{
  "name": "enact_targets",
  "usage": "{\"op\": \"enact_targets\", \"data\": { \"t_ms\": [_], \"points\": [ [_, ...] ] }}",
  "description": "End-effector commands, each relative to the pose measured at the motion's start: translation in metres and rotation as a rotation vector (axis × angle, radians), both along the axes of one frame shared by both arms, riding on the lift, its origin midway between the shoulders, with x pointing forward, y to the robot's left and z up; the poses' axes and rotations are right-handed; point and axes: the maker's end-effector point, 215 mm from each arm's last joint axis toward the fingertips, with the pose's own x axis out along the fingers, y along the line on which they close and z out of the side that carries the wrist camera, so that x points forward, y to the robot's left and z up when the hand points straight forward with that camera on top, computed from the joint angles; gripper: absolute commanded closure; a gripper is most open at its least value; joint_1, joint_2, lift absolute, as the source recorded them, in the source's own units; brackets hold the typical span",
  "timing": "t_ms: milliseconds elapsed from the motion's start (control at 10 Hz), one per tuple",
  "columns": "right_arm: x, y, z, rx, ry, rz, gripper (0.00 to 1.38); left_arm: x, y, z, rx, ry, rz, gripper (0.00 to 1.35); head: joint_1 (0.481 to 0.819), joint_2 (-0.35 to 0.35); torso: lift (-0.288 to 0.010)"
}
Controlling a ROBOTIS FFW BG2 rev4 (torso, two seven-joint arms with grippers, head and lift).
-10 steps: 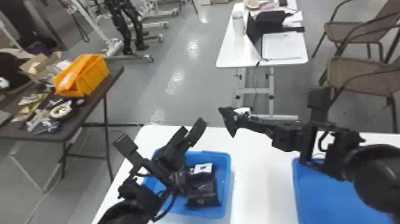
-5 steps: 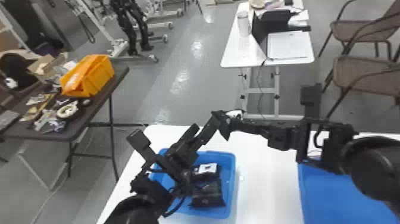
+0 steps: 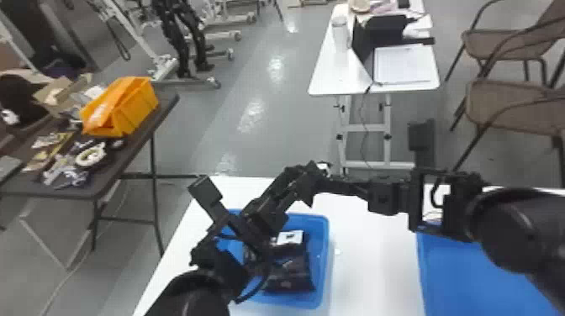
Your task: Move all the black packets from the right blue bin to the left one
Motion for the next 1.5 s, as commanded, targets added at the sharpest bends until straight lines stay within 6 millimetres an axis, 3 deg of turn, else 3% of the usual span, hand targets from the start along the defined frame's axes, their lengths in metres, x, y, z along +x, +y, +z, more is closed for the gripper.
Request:
{"op": "enact_targets", "data": {
  "t_ms": [0, 300, 600, 700, 800, 900, 1000, 1200, 1300, 1400],
  "points": [
    [-0.001, 0.000, -0.001, 0.004, 0.004, 0.000, 1.29, -0.001, 0.003, -0.002, -0.002, 0.004, 0.007, 1.20, 0.695, 0.297, 0.000],
    [0.000, 0.000, -0.001, 0.014, 0.001, -0.006, 1.29, -0.004, 0.020, 0.000, -0.011, -0.014, 0.072, 1.21, 0.695, 0.308, 0.000],
    [0.005, -0.001, 0.002, 0.030, -0.009, -0.021, 1.28, -0.002, 0.006, 0.004, -0.023, -0.019, 0.044, 1.21, 0.695, 0.315, 0.000],
    [0.007, -0.001, 0.002, 0.057, 0.000, -0.035, 0.97, -0.002, 0.011, 0.007, -0.022, -0.032, 0.059, 1.21, 0.695, 0.307, 0.000],
    [0.009, -0.003, -0.001, 0.067, 0.005, -0.049, 0.49, -0.003, 0.018, 0.004, -0.014, -0.028, 0.070, 1.21, 0.695, 0.305, 0.000],
    [0.014, -0.010, -0.005, 0.076, 0.001, -0.075, 0.11, -0.004, 0.030, 0.003, 0.025, -0.036, 0.097, 1.21, 0.695, 0.307, 0.000],
    [0.021, -0.024, -0.009, 0.071, -0.021, -0.119, 0.05, -0.004, 0.045, 0.003, 0.069, -0.051, 0.130, 1.21, 0.695, 0.311, 0.000],
    [0.042, -0.078, -0.013, -0.024, -0.117, -0.246, 0.19, -0.008, 0.076, 0.011, 0.177, -0.107, 0.206, 1.21, 0.695, 0.311, 0.000],
    [0.048, -0.107, -0.008, -0.047, -0.160, -0.341, 0.21, -0.015, 0.100, 0.012, 0.337, -0.141, 0.276, 1.14, 0.695, 0.305, 0.000],
    [0.047, -0.130, 0.001, -0.026, -0.193, -0.426, 0.21, -0.024, 0.114, -0.002, 0.497, -0.129, 0.300, 1.01, 0.695, 0.291, 0.000]
  ]
}}
